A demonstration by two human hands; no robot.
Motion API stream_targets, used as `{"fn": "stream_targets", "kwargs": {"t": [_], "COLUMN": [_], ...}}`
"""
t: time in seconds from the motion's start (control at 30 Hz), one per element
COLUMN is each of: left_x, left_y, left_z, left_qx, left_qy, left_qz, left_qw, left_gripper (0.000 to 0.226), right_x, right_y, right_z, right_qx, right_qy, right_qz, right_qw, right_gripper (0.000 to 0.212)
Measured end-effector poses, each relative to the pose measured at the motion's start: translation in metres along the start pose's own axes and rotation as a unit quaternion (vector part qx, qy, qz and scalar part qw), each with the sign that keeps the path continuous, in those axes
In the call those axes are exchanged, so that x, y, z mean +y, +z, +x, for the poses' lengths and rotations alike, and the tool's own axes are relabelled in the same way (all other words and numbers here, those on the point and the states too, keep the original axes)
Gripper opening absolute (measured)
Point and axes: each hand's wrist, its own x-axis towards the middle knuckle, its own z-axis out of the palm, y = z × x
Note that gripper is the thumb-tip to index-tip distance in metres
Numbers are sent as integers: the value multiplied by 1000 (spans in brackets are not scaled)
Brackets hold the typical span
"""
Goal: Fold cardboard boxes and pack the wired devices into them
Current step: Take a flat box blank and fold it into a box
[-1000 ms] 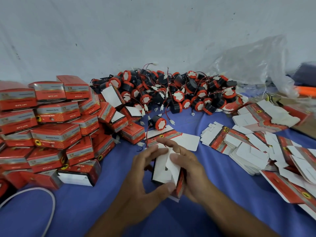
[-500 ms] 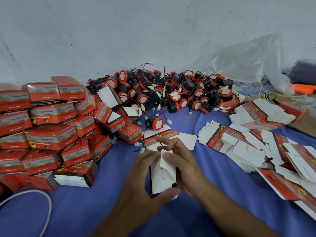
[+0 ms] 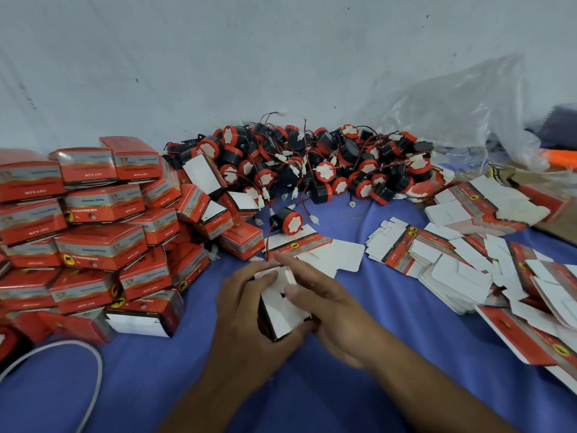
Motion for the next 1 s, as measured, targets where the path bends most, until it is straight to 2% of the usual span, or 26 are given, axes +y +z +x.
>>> {"fn": "stream_targets", "kwargs": {"t": [0.17,0.33,0.53,0.7,0.8,0.87,0.93,1.0], "left_x": [7,3,2,1,1,2,1,0], "left_y": [2,3,4,4,3,4,6,7], "left_z": [3,1,1,1,1,1,1,1], "left_qx": [26,33,54,60,69,76,77,69], "left_qy": [42,60,100,121,114,123,146,168], "left_qz": [37,45,55,63,57,64,84,93], "left_qw": [998,997,992,989,989,987,983,979], "left_gripper": [62,67,65,63,64,64,64,68], "right_x": [6,8,3,4,5,3,1,-2], "right_y": [5,5,11,18,11,5,1,-4], "right_z": [0,1,-3,-2,-1,0,0,0], "right_qx": [36,42,57,68,60,21,-9,-26], "right_qy": [-23,-22,-16,-36,-34,-9,22,58], "right_qz": [-26,11,-60,-148,-23,74,86,55], "right_qw": [999,999,996,986,997,997,996,996], "right_gripper": [66,59,65,60,46,52,57,46]}}
